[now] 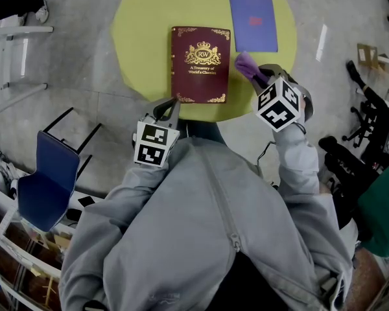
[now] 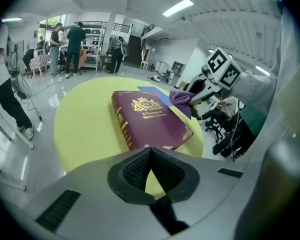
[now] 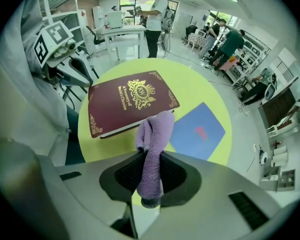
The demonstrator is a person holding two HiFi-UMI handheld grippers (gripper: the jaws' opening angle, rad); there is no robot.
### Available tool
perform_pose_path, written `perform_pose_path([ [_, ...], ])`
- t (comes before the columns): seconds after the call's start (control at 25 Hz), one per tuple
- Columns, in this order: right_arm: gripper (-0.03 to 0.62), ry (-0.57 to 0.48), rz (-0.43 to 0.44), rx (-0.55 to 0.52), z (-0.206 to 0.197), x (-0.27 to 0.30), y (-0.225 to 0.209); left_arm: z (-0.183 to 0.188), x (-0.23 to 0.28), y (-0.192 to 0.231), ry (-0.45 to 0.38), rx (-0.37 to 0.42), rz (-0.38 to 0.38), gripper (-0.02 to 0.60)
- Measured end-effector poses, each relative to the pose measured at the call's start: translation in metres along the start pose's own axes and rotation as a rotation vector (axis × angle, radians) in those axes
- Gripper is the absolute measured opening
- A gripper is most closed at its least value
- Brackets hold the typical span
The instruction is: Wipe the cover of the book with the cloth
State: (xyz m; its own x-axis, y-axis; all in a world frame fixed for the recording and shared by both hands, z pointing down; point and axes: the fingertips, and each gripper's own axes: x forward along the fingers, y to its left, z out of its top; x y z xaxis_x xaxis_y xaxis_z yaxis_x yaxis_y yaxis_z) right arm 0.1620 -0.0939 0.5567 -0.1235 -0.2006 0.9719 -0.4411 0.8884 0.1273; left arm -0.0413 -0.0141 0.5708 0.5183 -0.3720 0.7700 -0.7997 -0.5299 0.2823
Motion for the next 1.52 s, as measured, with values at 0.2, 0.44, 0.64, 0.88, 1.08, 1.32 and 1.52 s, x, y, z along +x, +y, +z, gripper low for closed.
perform_pose_path([
  [0.2, 0.087, -0.123, -0.030, 0.012, 0.038, -0.039, 0.007, -0.004, 0.002, 0.000, 0.011, -0.009, -0.012, 0.018],
  [0.44, 0.087, -0.275, 0.007, -0.070, 0.104, -0.070, 0.035, -0.003, 0.000, -0.001, 0.003, -0.041, -0.027, 0.018],
  [0.64, 0.087, -0.351, 0.087, -0.134, 0.145, -0.073, 0.069, -0.003, -0.001, -0.001, 0.003, -0.051, -0.028, 0.018],
  [0.88, 0.087, -0.349, 0.221, -0.204, 0.172, -0.047, 0.113, -0.004, 0.001, 0.002, -0.003, -0.045, -0.013, 0.018],
  [1.08, 0.087, -0.304, 0.269, -0.245, 0.174, -0.020, 0.128, -0.003, 0.001, 0.003, -0.006, -0.050, -0.007, 0.018],
  [1.32, 0.087, -0.247, 0.305, -0.302, 0.168, 0.014, 0.138, -0.004, 0.002, 0.005, -0.006, -0.059, 0.000, 0.018],
  [1.52, 0.086, -0.263, 0.297, -0.319, 0.168, 0.019, 0.137, -0.006, 0.003, 0.005, -0.005, -0.078, 0.004, 0.018],
])
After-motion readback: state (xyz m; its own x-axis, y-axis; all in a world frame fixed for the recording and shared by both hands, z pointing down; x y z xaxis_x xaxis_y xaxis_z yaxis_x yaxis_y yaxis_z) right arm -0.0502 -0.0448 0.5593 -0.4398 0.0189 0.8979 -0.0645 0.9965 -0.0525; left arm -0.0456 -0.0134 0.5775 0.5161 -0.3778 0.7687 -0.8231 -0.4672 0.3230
